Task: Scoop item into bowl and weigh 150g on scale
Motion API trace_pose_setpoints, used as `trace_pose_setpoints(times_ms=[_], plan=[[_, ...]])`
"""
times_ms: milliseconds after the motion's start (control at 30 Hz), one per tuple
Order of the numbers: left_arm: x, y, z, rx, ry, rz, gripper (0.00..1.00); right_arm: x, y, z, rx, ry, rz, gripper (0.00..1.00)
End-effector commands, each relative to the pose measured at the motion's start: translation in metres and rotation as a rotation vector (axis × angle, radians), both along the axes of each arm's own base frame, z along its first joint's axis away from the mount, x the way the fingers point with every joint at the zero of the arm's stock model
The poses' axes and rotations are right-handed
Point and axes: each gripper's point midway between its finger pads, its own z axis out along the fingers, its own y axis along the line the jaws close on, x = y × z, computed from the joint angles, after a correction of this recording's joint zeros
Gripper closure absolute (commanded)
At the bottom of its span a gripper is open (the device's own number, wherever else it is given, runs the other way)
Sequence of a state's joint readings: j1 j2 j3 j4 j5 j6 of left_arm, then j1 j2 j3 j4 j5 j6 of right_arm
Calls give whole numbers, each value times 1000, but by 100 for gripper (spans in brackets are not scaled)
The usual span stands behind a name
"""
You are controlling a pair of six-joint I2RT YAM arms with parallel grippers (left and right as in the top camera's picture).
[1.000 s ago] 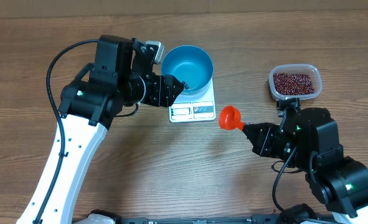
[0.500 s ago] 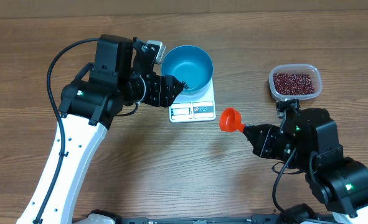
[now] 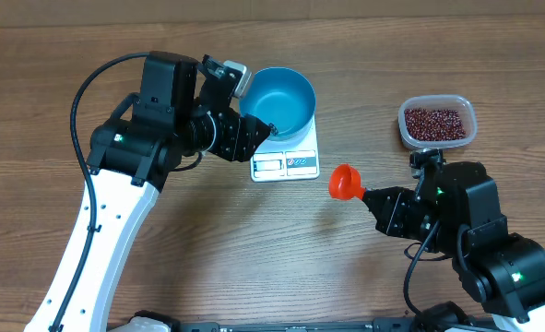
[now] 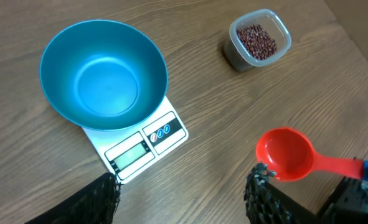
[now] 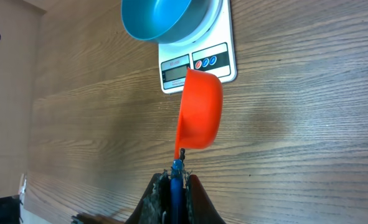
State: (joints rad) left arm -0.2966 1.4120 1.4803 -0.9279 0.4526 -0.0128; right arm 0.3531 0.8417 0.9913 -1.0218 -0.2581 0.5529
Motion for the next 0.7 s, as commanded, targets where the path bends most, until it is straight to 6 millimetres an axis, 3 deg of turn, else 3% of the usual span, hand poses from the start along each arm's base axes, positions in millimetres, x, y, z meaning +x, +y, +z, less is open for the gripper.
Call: trace_pose_setpoints(times_ms=[0, 167, 667], plan=[[2, -2, 7, 23, -56, -56, 34, 3, -3, 10, 1, -33, -11, 96], [1, -1, 5, 52, -83, -96, 39, 3, -3, 11, 1, -34, -11, 96], [2, 1, 1, 69, -77, -91, 40, 11, -16, 6, -82, -58, -50, 96]])
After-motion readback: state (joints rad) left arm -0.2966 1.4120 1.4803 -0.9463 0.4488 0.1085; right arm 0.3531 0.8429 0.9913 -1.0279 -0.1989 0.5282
